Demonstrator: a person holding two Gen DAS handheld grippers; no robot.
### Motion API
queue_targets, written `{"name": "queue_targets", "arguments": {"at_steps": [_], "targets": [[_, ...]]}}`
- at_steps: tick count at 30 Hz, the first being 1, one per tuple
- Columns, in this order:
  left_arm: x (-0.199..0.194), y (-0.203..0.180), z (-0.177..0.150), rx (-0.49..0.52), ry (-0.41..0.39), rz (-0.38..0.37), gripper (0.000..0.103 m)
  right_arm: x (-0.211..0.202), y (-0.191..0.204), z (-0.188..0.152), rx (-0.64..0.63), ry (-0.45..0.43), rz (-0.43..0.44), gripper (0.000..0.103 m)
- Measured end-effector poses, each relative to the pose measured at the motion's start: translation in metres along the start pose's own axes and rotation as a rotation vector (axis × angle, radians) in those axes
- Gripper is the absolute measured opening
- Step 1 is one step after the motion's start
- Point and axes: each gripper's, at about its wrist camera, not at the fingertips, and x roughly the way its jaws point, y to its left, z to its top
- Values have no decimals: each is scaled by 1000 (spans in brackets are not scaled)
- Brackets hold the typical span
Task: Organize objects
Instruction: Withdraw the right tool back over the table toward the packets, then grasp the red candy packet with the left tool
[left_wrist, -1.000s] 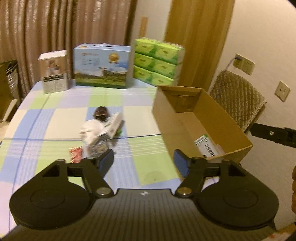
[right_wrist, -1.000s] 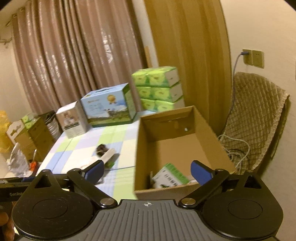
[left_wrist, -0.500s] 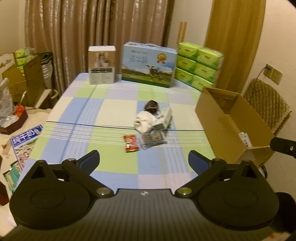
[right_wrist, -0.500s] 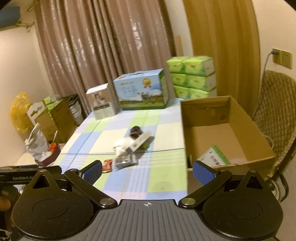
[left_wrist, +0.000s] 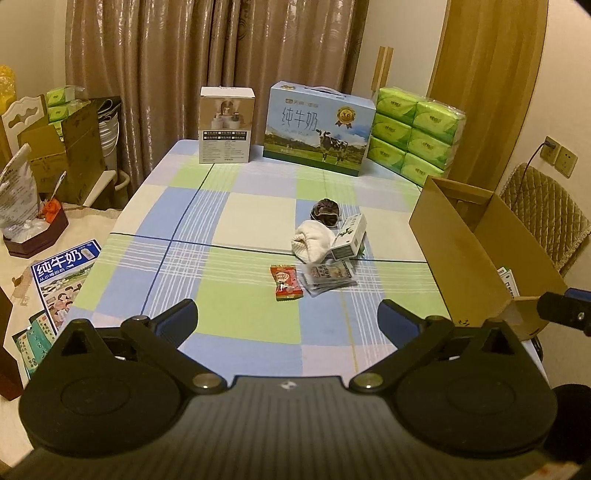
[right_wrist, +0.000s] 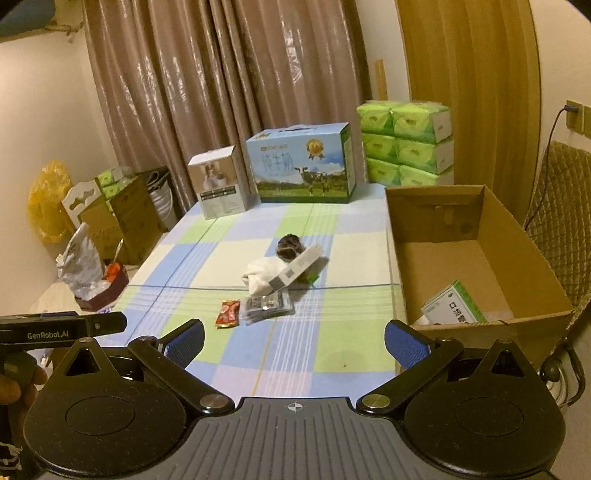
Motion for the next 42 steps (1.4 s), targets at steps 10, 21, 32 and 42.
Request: {"name": "queue_targets", "arguments": {"at_steps": [10, 21, 32, 42], "targets": [[19, 10, 1, 6, 25, 14, 102, 29, 14, -4, -39, 34, 20, 101], [73, 22, 9, 34, 87, 20, 102, 92, 14, -8, -64, 105, 21, 101], [163, 28, 17, 84, 148, -19, 91, 183, -1, -17, -58, 199, -2, 101], [235, 22, 17, 143, 192, -97, 64, 239, -28, -12, 17, 255, -12, 88]]}}
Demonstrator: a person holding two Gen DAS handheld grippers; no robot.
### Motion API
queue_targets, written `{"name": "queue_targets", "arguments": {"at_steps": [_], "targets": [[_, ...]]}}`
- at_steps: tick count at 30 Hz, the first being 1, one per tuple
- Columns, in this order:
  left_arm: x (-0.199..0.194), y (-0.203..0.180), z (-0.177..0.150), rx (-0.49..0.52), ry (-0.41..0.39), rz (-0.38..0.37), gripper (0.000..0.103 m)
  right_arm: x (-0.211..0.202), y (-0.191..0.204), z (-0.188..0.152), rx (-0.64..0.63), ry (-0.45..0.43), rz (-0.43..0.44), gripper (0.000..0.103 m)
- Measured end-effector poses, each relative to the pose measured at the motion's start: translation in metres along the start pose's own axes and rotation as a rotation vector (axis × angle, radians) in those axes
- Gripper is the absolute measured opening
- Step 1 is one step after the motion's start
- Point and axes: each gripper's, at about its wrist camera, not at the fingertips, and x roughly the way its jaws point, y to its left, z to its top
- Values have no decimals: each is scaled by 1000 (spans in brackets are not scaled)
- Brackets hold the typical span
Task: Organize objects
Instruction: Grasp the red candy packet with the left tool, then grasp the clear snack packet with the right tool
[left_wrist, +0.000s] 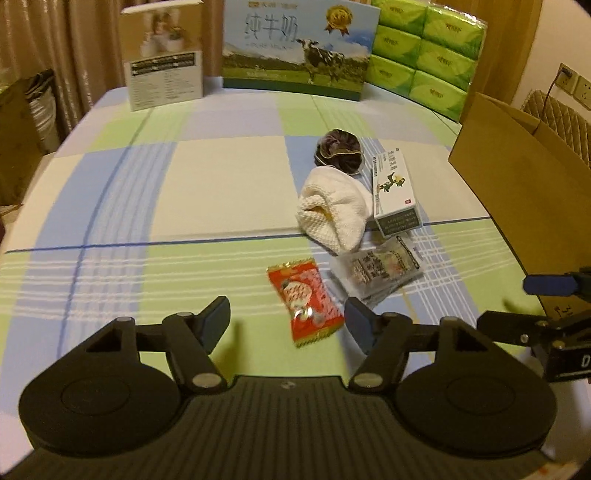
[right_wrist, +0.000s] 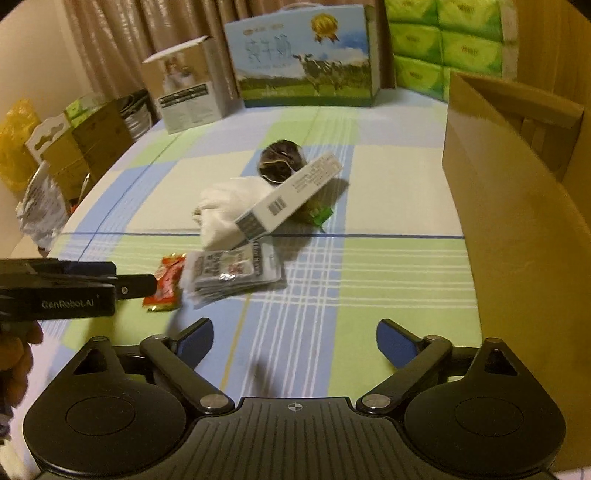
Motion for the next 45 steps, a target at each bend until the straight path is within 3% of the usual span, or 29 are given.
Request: {"name": "queue_targets", "arguments": {"at_steps": [1, 3, 7, 9, 11, 15, 18, 23, 31, 35, 37, 38, 39, 45], "targets": [[6, 0, 2, 0, 6, -7, 63, 4, -1, 2, 10, 3, 7, 86], [18, -1, 4, 11, 23, -19, 52, 10, -1, 7, 28, 13, 18, 76], [32, -3, 3, 50, 54, -33, 32, 23, 4, 13, 45, 25, 76, 68], [32, -7, 1, 108, 49, 4, 31, 28, 8, 15, 53, 30, 106, 67], [31, -3, 1, 90, 47, -12, 30, 35, 11, 16, 70, 38, 137, 67], [33, 1, 3, 68, 34, -92, 30, 45, 17, 20, 50, 28, 100, 67], [34, -7, 3, 132, 37, -129, 29, 44, 9, 22, 81, 25, 44, 67], [24, -23, -7, 188, 84, -254, 29, 37, -3, 21, 137, 21, 45, 68], [22, -19, -12, 141, 47, -66, 29, 57, 17, 27, 111, -2, 32, 68], [22, -8, -11, 101, 34, -46, 30, 67, 33, 25, -14, -4, -21, 67], [22, -7, -11, 101, 28, -42, 32, 65, 39, 21, -93, 18, -46, 55], [24, -8, -11, 102, 25, -39, 32, 62, 39, 20, -119, 32, -64, 43], [24, -9, -10, 103, 25, -37, 32, 59, 36, 18, -113, 42, -63, 39], [25, -12, -10, 113, 19, -44, 35, 46, 28, 2, -100, 38, -77, 39]]}}
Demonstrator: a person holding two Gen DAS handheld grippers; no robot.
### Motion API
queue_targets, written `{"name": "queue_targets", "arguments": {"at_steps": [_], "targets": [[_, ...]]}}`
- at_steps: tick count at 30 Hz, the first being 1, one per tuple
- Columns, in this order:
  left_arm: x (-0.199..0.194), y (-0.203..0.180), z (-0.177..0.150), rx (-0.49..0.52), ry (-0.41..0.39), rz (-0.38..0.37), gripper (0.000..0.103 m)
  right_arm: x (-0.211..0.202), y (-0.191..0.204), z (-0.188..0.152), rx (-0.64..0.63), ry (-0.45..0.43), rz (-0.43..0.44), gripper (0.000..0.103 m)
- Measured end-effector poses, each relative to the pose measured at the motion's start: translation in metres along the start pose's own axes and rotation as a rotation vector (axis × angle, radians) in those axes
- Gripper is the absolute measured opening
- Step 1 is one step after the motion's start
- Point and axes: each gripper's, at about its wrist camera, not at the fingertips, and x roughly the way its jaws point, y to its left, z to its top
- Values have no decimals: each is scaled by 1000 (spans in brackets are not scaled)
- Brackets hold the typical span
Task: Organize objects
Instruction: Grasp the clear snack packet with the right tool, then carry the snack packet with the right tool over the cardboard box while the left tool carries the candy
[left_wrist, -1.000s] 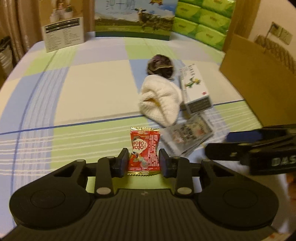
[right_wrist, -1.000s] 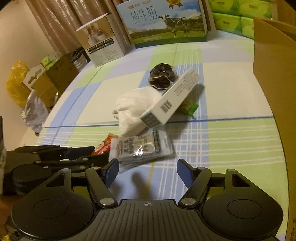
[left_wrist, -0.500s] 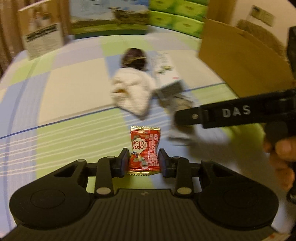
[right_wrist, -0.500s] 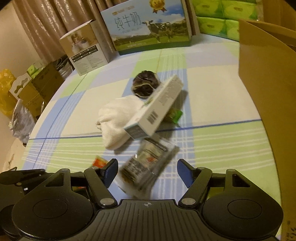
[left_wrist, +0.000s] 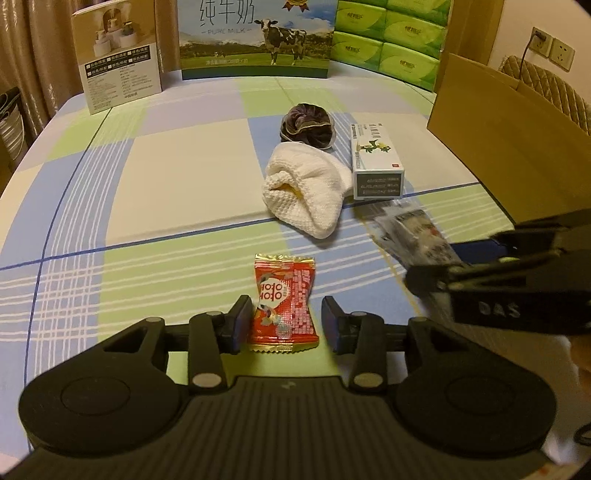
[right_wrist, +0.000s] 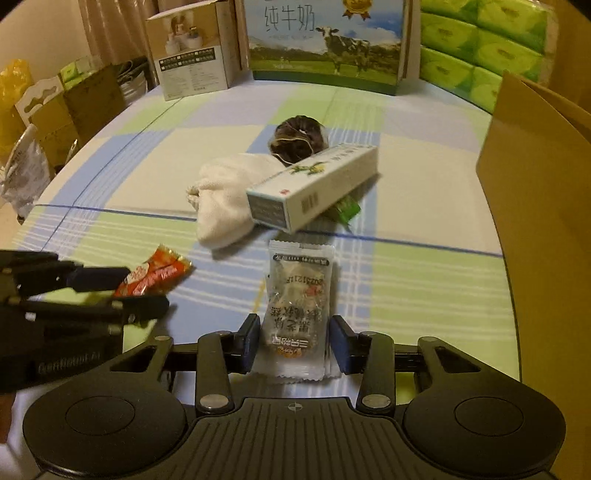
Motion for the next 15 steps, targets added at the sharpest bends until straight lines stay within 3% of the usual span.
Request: {"name": "queue_targets", "arguments": {"at_steps": [3, 8, 11, 15], "targets": [[3, -2, 1, 5, -5, 2, 35, 2, 0, 0, -3, -17, -5, 46], [5, -5, 1, 21, -7, 27, 35, 6, 2, 0, -31, -43, -17, 45], [5, -5, 1, 8, -9, 38, 27, 6, 4, -1, -58, -48, -33, 34], [2, -3, 2, -25, -3, 30, 24, 1, 3, -5, -53, -54, -48, 34]]}}
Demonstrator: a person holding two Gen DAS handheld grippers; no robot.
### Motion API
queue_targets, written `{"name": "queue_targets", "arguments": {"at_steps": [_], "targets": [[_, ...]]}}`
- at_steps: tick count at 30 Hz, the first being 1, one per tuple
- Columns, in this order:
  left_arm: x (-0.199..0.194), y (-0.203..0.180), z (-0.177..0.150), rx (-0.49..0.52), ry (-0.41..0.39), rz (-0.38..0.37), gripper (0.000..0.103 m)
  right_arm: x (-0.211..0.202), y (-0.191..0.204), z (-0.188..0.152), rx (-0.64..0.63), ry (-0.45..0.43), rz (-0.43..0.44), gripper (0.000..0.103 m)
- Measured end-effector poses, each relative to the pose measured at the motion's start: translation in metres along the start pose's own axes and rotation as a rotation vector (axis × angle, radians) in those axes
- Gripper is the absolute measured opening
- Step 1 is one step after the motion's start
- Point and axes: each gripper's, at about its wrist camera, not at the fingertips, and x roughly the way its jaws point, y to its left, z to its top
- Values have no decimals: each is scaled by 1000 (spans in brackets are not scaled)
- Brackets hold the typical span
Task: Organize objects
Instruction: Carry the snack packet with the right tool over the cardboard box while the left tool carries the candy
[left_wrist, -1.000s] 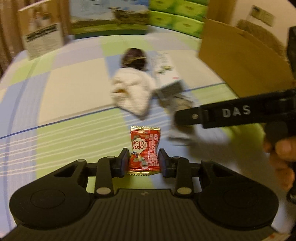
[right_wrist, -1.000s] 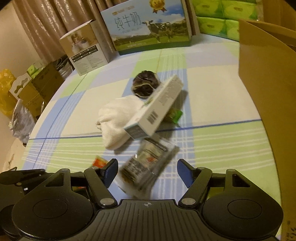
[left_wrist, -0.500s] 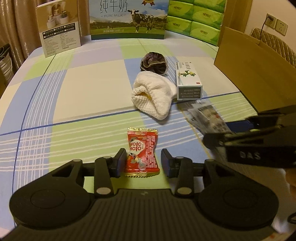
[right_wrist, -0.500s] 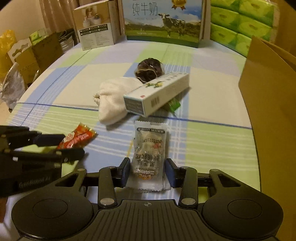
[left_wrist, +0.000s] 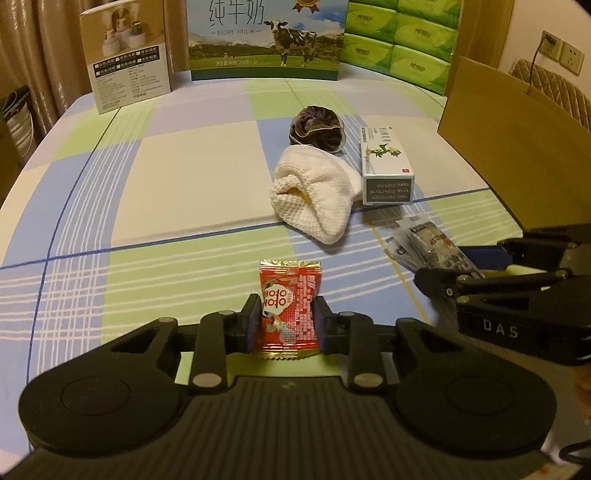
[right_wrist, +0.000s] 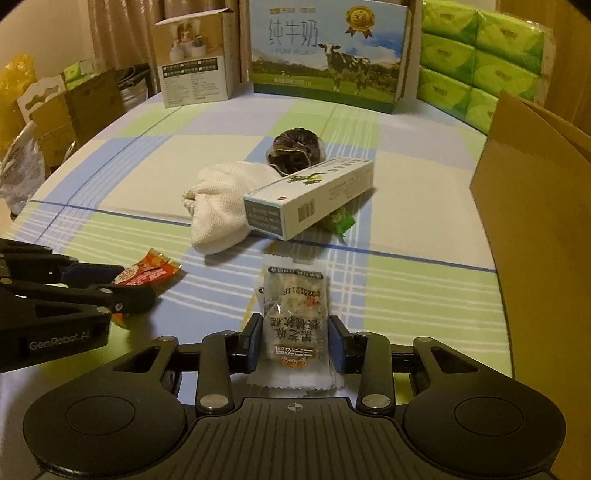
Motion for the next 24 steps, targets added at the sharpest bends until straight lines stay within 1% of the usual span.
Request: {"name": "queue_targets", "arguments": {"at_steps": [6, 13, 18, 22, 24], "targets": [[-17, -7, -3, 7, -24, 0, 24, -30, -3, -9, 16, -27, -6, 33], [-47, -30, -2, 21, -47, -20, 23, -87, -14, -19, 71, -46, -11, 33], [-85, -54, -5, -25, -56, -47, 23, -137, -22, -20, 96, -69, -10, 33], [-116, -78, -9, -41, -71, -63, 24, -180, -35, -23, 121, -107, -6, 33], [-133, -93, -11, -45, -79, -73, 23, -200, -44, -25, 125, -127, -21, 33]]}}
